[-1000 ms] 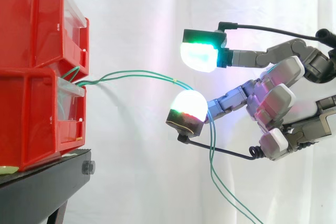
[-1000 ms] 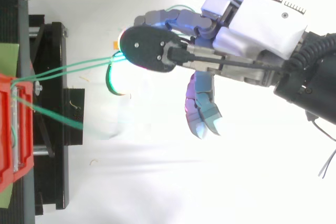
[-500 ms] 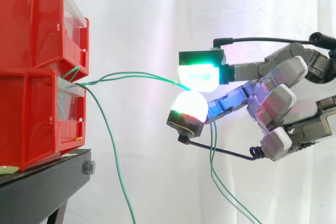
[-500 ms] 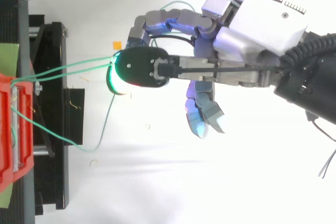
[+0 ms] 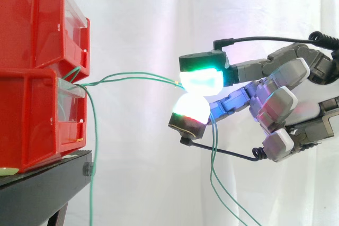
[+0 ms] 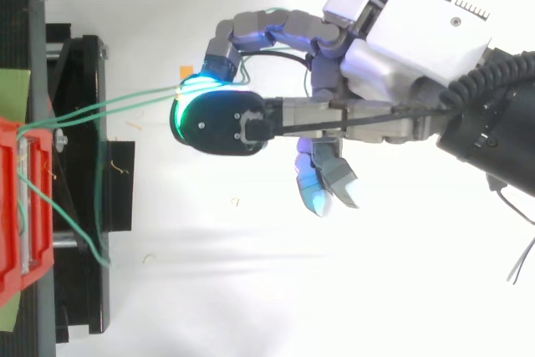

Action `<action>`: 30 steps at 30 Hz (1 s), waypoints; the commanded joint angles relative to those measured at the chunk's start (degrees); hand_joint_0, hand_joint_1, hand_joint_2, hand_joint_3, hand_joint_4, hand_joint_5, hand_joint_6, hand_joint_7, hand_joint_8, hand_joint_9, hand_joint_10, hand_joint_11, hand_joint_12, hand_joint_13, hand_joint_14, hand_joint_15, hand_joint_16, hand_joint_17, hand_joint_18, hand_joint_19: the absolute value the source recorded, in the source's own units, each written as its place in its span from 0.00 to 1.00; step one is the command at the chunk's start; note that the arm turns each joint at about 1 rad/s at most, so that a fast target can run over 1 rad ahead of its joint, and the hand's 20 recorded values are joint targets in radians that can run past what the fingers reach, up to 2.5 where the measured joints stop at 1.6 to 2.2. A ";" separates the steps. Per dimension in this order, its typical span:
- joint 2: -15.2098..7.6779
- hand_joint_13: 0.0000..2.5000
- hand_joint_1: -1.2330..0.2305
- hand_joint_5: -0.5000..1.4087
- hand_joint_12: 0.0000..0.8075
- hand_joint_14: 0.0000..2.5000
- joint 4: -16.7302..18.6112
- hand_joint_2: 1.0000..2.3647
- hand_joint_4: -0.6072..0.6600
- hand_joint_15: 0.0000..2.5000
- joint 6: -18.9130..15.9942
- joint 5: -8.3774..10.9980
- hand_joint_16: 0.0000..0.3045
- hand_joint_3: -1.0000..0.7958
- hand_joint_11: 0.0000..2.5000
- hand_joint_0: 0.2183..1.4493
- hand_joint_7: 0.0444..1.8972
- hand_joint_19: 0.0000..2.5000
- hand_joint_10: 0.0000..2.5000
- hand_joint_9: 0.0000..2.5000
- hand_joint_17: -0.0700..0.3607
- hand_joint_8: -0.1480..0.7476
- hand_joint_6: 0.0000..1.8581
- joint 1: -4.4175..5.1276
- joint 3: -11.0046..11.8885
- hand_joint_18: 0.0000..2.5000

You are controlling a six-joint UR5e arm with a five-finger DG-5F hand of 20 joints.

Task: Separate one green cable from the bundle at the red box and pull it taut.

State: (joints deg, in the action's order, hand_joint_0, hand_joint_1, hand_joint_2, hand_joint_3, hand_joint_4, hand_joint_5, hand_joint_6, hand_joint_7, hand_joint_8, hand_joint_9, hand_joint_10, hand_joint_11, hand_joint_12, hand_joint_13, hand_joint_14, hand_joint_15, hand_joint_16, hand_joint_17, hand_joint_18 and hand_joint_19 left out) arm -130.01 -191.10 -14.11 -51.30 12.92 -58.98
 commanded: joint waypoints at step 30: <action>0.98 0.73 0.39 0.34 0.55 0.01 3.98 0.00 0.53 0.24 24.92 2.88 0.22 0.28 0.23 0.25 0.68 0.19 0.01 0.89 0.52 0.35 0.27 0.00 2.47 0.68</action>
State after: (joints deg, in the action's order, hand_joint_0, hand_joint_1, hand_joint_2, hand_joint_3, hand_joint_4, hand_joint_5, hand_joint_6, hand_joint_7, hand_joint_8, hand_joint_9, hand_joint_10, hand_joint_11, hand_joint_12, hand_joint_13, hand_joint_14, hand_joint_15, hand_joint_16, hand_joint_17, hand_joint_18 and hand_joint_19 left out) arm -129.10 -187.18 9.97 -48.43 12.92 -56.54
